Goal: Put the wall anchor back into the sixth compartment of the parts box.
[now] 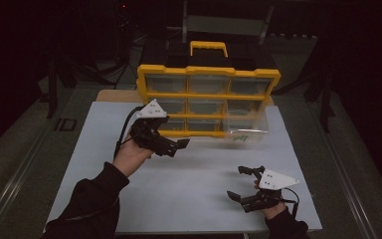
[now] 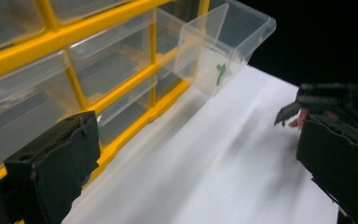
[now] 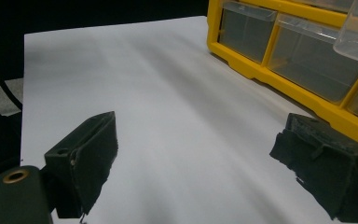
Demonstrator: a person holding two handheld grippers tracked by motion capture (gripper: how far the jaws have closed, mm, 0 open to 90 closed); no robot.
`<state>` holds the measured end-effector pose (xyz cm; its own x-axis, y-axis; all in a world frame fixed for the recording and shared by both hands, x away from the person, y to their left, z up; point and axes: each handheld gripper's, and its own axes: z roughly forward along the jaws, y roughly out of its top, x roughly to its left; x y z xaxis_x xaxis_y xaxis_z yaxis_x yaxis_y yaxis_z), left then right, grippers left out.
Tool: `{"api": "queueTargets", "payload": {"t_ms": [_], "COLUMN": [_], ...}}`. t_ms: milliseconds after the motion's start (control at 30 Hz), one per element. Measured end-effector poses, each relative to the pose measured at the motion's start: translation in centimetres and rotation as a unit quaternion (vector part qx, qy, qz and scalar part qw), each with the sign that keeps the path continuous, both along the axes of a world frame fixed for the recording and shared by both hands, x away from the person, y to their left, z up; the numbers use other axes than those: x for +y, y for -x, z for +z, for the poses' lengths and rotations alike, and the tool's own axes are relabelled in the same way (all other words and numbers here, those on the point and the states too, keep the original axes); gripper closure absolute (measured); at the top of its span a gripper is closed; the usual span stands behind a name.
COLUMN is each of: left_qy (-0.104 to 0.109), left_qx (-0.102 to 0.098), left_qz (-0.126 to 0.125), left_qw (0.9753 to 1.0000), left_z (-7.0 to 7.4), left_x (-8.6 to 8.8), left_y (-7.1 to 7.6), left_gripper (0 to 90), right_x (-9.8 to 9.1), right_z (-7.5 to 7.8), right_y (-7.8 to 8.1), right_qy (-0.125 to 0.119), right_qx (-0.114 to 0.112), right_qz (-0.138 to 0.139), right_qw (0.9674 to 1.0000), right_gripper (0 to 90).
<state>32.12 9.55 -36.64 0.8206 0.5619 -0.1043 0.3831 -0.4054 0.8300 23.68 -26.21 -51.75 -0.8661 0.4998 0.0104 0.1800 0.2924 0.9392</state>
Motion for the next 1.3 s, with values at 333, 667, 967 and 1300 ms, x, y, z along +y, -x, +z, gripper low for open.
{"api": "queueTargets", "payload": {"t_ms": [333,667,967,1300], "left_qy": [0.007,0.008,0.009,0.021], "left_qx": [-0.009,-0.023,-0.027,-0.047], "left_qz": [0.015,0.029,0.038,0.051], "left_qw": [0.9998,0.9993,0.9989,0.9974], "left_z": [-1.7,-3.3,-4.4,-6.7], "left_x": [3.3,6.2,7.8,10.1], "left_y": [1.4,2.6,3.7,5.3], "left_gripper": [0.0,0.0,0.0,0.0], "right_x": [0.1,0.0,0.1,0.2], "right_z": [0.0,0.1,0.1,0.1], "right_y": [0.0,0.1,0.1,0.1], "right_qy": [0.001,0.0,0.001,0.005], "right_qx": [0.001,-0.001,0.0,-0.001], "right_qz": [0.0,-0.002,-0.002,0.0], "right_qw": [1.0,1.0,1.0,1.0], "right_gripper": [10.8,10.8,10.8,10.8]}}
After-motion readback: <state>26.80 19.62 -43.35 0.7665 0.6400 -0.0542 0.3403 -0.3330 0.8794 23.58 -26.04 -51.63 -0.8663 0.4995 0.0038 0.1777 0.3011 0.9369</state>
